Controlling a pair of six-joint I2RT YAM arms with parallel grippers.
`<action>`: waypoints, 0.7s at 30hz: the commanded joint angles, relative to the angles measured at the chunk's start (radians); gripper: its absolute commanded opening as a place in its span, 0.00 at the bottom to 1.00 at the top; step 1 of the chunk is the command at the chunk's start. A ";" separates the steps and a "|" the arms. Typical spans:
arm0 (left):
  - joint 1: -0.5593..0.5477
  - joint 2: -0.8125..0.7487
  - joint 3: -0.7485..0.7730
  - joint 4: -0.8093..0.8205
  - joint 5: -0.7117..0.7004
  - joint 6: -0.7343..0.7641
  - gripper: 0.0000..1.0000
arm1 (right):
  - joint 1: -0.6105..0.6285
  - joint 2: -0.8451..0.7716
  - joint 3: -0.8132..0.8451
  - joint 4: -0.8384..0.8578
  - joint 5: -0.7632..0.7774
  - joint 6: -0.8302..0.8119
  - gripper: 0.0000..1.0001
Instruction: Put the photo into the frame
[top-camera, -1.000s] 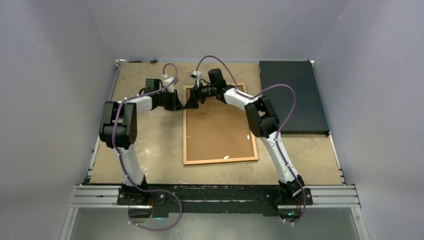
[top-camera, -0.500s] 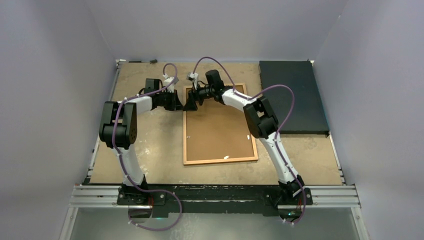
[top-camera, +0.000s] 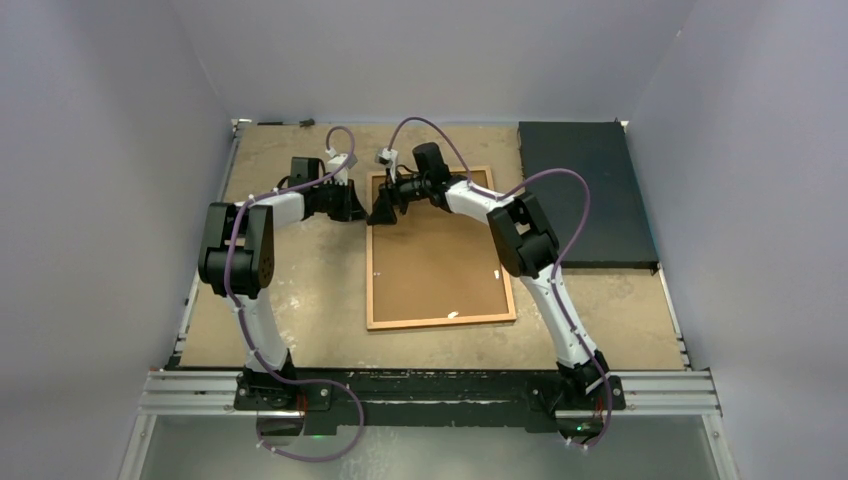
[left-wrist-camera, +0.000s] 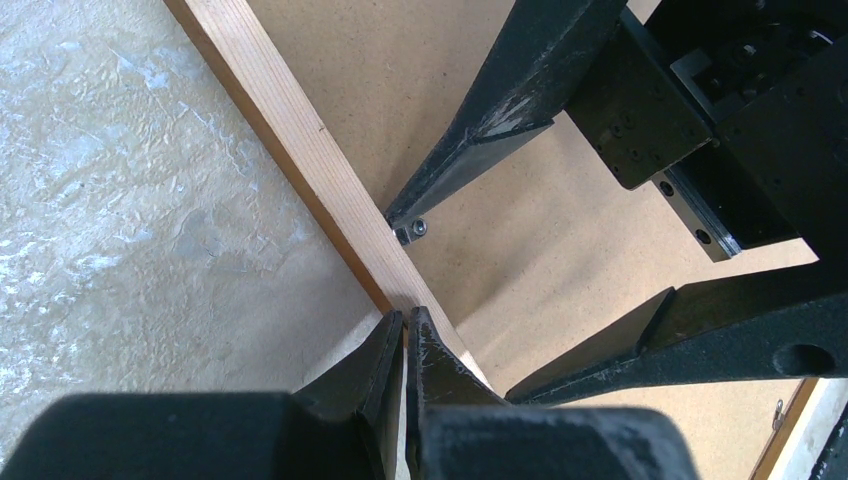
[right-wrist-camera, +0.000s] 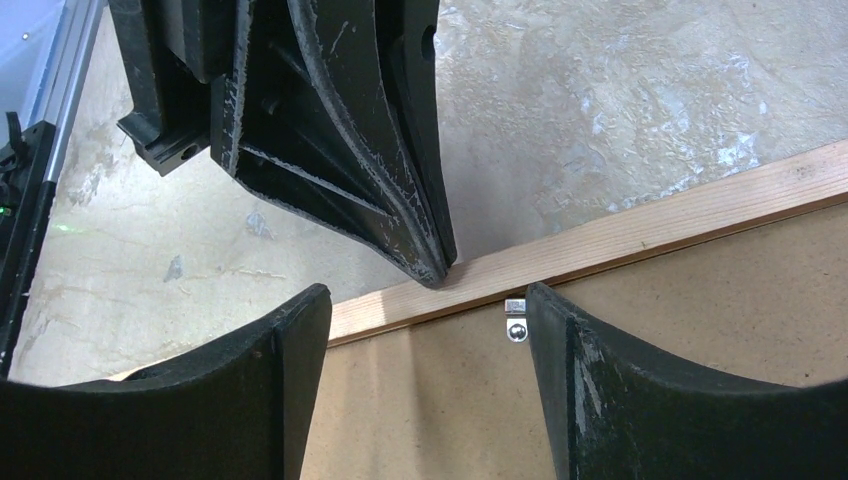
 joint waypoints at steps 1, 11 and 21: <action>-0.001 0.015 -0.012 -0.045 -0.060 0.047 0.00 | 0.024 -0.047 -0.036 -0.048 -0.060 0.038 0.73; -0.002 0.013 -0.014 -0.041 -0.060 0.048 0.00 | 0.043 -0.030 -0.012 -0.068 -0.100 0.037 0.71; 0.009 -0.007 0.009 -0.087 -0.048 0.051 0.00 | 0.039 -0.091 0.003 0.003 -0.069 0.080 0.79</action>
